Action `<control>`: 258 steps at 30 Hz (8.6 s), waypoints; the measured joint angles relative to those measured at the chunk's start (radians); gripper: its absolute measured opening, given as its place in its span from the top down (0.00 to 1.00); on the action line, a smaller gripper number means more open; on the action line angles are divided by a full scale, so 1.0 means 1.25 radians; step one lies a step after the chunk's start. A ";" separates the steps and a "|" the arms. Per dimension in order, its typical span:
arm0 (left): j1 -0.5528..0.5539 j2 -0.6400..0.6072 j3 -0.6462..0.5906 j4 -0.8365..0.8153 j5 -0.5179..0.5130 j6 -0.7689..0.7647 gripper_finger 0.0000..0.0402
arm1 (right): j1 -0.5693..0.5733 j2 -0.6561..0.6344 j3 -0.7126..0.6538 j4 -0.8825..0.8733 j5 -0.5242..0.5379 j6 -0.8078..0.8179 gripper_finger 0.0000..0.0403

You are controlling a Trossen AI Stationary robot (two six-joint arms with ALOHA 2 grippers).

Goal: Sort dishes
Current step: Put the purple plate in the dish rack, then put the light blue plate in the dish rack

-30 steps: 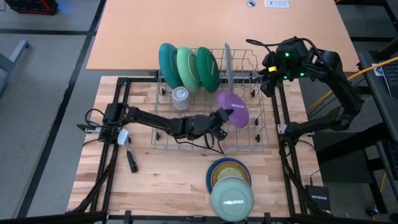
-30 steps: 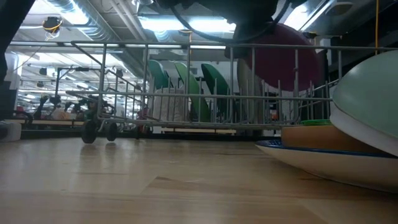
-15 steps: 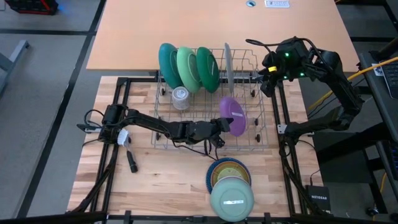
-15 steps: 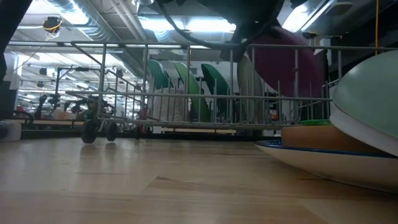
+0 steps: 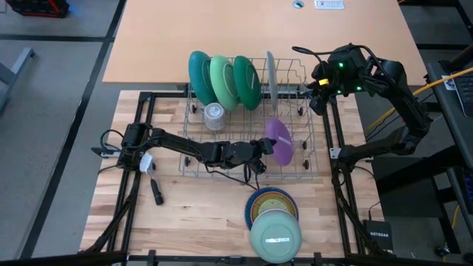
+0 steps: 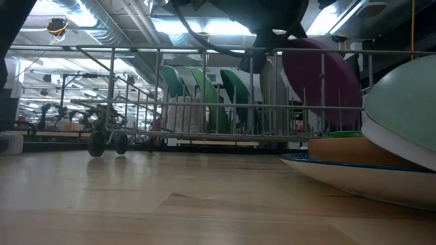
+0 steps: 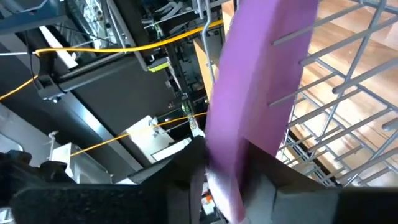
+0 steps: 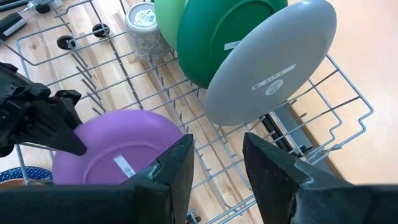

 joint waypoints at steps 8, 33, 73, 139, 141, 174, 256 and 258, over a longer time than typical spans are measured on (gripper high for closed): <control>0.000 0.000 -0.001 0.005 0.001 -0.031 0.68 | 0.000 0.000 0.000 0.000 0.000 0.000 0.64; -0.093 0.001 -0.001 0.296 -0.518 -0.210 0.67 | 0.012 -0.056 -0.001 -0.008 -0.204 0.044 0.64; -0.451 -0.006 -0.001 -0.132 -0.106 -1.438 0.67 | 1.250 0.122 -0.454 0.390 0.481 0.882 0.64; -0.375 0.135 -0.021 -0.267 -0.016 -0.762 0.47 | 1.129 0.464 -0.453 0.453 0.461 0.966 0.64; -0.375 0.133 -0.021 -0.244 -0.017 -0.761 0.47 | 1.129 0.464 -0.453 0.454 0.462 0.966 0.64; -0.344 0.139 -0.021 -0.205 0.081 -0.712 0.48 | 1.070 0.464 -0.453 0.467 0.386 0.967 0.64; -0.320 0.135 -0.020 -0.287 -0.128 -1.238 0.55 | 1.318 0.465 -0.501 0.245 0.398 1.278 0.64; -0.320 0.135 -0.020 -0.288 -0.121 -1.238 0.55 | 1.313 0.466 -0.501 0.256 0.408 1.278 0.64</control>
